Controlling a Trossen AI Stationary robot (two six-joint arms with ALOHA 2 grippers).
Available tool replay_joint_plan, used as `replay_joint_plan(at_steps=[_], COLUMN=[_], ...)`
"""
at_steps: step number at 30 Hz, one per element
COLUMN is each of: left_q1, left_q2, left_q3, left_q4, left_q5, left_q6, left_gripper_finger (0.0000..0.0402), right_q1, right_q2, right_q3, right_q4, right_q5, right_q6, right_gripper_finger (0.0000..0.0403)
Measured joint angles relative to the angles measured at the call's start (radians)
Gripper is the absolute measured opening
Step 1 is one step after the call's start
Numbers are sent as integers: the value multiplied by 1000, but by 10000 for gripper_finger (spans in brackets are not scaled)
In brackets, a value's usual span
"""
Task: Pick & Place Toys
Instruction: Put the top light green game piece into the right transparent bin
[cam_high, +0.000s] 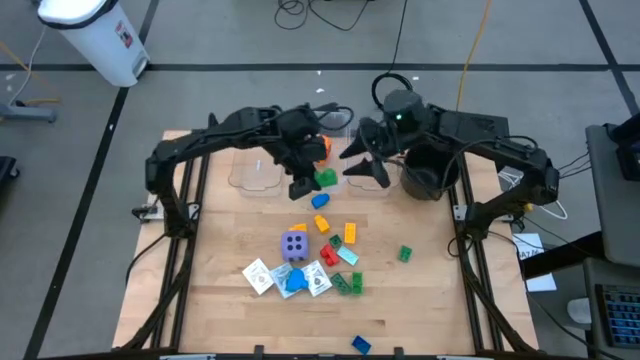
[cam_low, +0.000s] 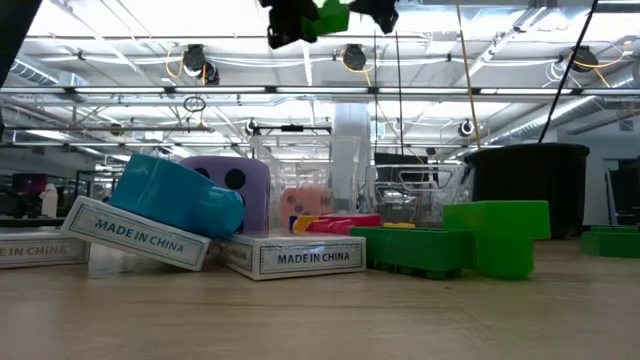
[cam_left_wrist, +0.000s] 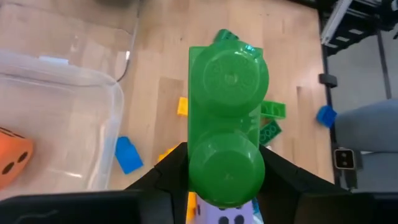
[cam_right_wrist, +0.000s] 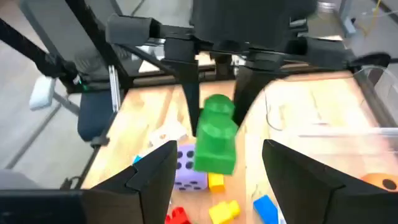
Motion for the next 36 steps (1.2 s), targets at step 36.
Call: replay_joint_plan(at_steps=[36], left_q1=[-29], left_q2=[19], left_q3=[9], left_q4=[39], left_q5=[-74], left_q6=[-61], left_gripper_finger=[146], right_q1=[26], right_q2=[61], right_q3=[-147], right_q4=[252], right_q5=[-4], right_q6=[183], right_gripper_finger=[185])
